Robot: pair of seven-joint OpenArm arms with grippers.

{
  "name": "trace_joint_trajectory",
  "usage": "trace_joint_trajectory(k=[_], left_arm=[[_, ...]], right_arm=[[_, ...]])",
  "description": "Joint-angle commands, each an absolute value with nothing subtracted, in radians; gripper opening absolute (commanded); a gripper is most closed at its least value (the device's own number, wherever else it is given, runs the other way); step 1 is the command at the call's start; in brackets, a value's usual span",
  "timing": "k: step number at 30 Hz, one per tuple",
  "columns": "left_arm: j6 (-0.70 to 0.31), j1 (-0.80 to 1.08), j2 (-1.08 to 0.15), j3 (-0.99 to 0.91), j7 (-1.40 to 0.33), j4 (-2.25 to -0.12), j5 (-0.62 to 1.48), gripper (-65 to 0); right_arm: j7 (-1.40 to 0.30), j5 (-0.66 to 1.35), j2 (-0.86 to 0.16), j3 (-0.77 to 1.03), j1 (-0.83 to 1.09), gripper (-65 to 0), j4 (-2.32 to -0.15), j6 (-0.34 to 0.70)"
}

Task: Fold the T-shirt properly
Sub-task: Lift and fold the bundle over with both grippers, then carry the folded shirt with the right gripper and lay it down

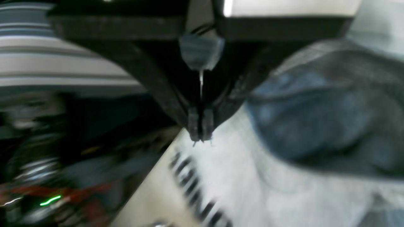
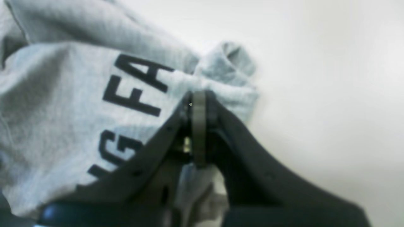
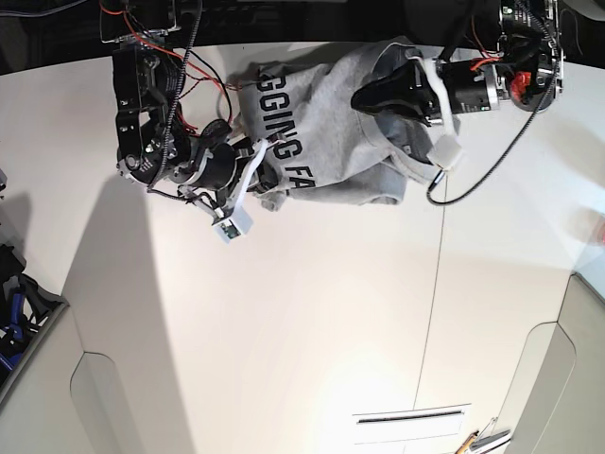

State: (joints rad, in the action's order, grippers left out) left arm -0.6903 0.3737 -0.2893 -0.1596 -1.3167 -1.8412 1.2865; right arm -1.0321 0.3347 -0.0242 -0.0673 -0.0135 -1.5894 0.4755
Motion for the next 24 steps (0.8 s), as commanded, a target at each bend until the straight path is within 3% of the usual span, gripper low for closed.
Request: trace_joint_trajectory(k=[1, 6, 10, 19, 24], left_arm=[[-0.698, 0.371, -0.299, -0.150, -1.275, -1.844, 1.256, -65.0], [-0.698, 0.353, -0.300, -0.139, -1.098, -1.771, 0.902, -65.0], [-0.650, 0.288, -0.300, -0.139, -1.004, -1.720, 0.743, -65.0], [-0.635, 0.116, -0.299, -0.138, -0.944, -1.702, 0.714, -65.0], [-0.635, 0.050, -0.301, -0.139, -0.947, -1.704, 0.760, -65.0]], right_arm=[[-1.034, 0.344, -0.022, -0.067, -0.023, -65.0, -1.593, 0.479], [-1.125, 0.346, -0.022, -0.056, -0.018, -65.0, -1.591, 0.479], [-1.171, 0.411, -0.022, -0.032, -0.001, -65.0, -1.592, 0.479], [-1.232, 0.624, -0.022, -0.027, 0.147, -65.0, -1.603, 0.532], [-1.234, 0.635, -0.022, -0.027, 0.198, -65.0, -1.730, 0.540]])
